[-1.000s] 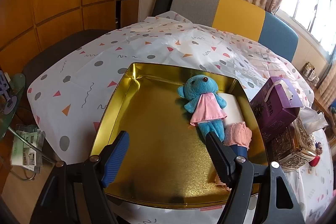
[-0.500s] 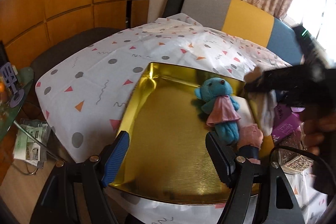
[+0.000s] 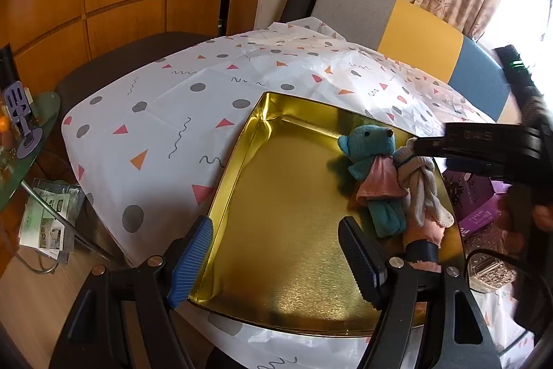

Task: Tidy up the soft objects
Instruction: 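Lower the white knit glove into the gold tray and open the right tool, then move both tools from the tray over to the items on the table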

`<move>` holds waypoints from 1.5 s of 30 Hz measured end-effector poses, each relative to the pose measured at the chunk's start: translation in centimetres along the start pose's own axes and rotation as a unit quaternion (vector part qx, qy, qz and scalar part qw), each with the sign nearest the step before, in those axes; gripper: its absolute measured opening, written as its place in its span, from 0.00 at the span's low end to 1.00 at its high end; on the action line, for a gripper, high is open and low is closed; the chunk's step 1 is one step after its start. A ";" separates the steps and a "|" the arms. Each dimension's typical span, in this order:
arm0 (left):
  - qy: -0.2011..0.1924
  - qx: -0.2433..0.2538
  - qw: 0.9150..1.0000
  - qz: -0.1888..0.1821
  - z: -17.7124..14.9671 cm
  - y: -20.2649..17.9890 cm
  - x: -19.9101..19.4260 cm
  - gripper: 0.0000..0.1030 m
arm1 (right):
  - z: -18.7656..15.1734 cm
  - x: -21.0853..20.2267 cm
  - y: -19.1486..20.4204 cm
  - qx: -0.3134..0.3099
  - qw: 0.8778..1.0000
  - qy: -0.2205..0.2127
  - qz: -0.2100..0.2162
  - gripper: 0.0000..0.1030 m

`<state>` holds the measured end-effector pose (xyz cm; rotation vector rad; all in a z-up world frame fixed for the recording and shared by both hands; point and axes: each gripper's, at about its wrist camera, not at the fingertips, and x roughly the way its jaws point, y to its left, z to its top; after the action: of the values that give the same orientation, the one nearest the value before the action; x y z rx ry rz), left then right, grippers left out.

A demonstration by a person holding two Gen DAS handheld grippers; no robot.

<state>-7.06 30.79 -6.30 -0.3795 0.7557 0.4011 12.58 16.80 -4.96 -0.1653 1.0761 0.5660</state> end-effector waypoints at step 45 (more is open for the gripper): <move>-0.036 0.192 0.980 -0.030 -2.3 -11.8 -3.9 0.81 | -21.7 -15.3 -42.1 0.408 0.871 -0.108 -0.252 0.65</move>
<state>-5.33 18.71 -2.84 -0.0245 0.7313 0.2037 11.79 -32.91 -8.04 0.3517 0.9224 -0.3605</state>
